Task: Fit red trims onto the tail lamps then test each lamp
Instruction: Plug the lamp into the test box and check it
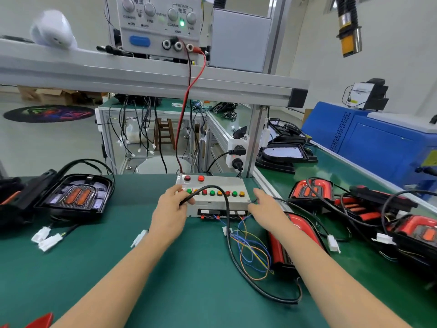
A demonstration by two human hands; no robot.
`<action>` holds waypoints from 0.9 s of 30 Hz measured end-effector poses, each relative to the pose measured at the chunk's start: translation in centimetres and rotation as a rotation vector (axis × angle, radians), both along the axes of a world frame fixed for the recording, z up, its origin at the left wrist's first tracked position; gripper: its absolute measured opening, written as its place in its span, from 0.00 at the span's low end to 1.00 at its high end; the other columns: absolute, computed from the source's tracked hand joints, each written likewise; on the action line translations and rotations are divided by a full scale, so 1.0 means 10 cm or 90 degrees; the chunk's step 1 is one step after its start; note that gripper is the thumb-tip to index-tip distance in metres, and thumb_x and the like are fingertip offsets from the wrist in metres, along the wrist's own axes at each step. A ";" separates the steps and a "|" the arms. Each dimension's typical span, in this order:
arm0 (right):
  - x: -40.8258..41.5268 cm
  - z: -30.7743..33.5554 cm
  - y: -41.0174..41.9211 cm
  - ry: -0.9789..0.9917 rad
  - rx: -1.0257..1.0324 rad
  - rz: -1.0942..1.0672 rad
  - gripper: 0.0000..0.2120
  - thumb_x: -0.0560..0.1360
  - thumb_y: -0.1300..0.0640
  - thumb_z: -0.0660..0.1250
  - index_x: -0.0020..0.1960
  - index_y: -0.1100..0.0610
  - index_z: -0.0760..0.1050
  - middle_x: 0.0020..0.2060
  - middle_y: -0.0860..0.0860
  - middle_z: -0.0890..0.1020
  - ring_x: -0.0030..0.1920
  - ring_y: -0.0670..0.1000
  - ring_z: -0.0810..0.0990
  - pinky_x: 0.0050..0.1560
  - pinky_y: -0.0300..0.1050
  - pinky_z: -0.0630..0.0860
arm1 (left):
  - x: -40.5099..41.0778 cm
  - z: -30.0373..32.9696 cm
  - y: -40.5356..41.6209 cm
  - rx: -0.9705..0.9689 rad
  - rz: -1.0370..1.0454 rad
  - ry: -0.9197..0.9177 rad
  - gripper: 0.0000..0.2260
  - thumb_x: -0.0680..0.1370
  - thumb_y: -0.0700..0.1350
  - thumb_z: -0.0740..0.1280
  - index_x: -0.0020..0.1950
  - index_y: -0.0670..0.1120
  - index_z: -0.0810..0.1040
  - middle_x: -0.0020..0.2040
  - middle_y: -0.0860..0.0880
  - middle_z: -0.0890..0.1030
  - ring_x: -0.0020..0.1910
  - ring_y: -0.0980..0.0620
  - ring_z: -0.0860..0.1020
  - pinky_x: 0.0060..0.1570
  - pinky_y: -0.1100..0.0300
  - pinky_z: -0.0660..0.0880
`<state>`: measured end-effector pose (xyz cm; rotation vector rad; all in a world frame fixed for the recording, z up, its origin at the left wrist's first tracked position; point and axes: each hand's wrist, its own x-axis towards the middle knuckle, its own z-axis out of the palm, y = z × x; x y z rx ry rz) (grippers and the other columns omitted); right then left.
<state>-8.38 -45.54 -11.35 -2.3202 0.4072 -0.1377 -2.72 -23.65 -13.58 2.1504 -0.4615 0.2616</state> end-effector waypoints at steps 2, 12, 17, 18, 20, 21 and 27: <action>0.12 -0.04 0.01 0.024 0.037 0.006 0.27 0.80 0.62 0.58 0.77 0.56 0.57 0.67 0.50 0.73 0.59 0.51 0.75 0.53 0.33 0.69 | 0.09 -0.01 0.00 0.060 -0.003 0.008 0.12 0.77 0.32 0.59 0.46 0.44 0.79 0.62 0.47 0.73 0.60 0.42 0.71 0.52 0.51 0.72; 0.41 -0.22 0.20 0.045 0.061 0.048 0.31 0.78 0.69 0.55 0.78 0.51 0.57 0.74 0.54 0.66 0.38 0.45 0.74 0.25 0.27 0.66 | 0.18 -0.12 0.12 0.059 0.138 0.008 0.13 0.75 0.33 0.59 0.46 0.46 0.80 0.55 0.52 0.75 0.48 0.49 0.73 0.38 0.57 0.69; 0.62 -0.24 0.41 0.041 0.058 0.062 0.31 0.78 0.69 0.54 0.78 0.51 0.55 0.75 0.54 0.63 0.51 0.50 0.69 0.30 0.31 0.64 | 0.27 -0.13 0.28 0.079 0.166 0.005 0.13 0.75 0.33 0.59 0.48 0.45 0.81 0.55 0.50 0.74 0.50 0.48 0.72 0.40 0.56 0.70; 0.65 -0.23 0.44 0.043 0.055 0.066 0.31 0.78 0.69 0.54 0.78 0.51 0.54 0.75 0.54 0.63 0.51 0.50 0.69 0.30 0.31 0.64 | 0.28 -0.13 0.30 0.087 0.172 0.006 0.13 0.75 0.33 0.59 0.48 0.45 0.82 0.56 0.50 0.74 0.51 0.47 0.72 0.42 0.55 0.71; 0.68 -0.23 0.48 0.043 0.056 0.074 0.32 0.78 0.70 0.53 0.79 0.51 0.54 0.75 0.54 0.62 0.52 0.49 0.68 0.30 0.31 0.64 | 0.28 -0.15 0.33 0.110 0.187 0.008 0.13 0.76 0.34 0.59 0.49 0.46 0.82 0.59 0.49 0.73 0.55 0.46 0.71 0.43 0.53 0.73; 0.68 -0.23 0.50 0.042 0.061 0.078 0.33 0.77 0.70 0.52 0.79 0.51 0.54 0.76 0.53 0.61 0.52 0.49 0.68 0.30 0.30 0.65 | 0.27 -0.16 0.33 0.117 0.194 0.010 0.13 0.75 0.34 0.60 0.49 0.46 0.81 0.61 0.48 0.72 0.57 0.45 0.71 0.43 0.53 0.73; 0.61 -0.21 0.48 0.051 0.071 0.129 0.36 0.77 0.71 0.51 0.79 0.45 0.51 0.76 0.52 0.60 0.44 0.45 0.73 0.30 0.27 0.68 | 0.24 -0.12 0.35 0.125 0.204 0.015 0.14 0.75 0.33 0.60 0.52 0.43 0.82 0.67 0.44 0.71 0.63 0.43 0.68 0.52 0.49 0.73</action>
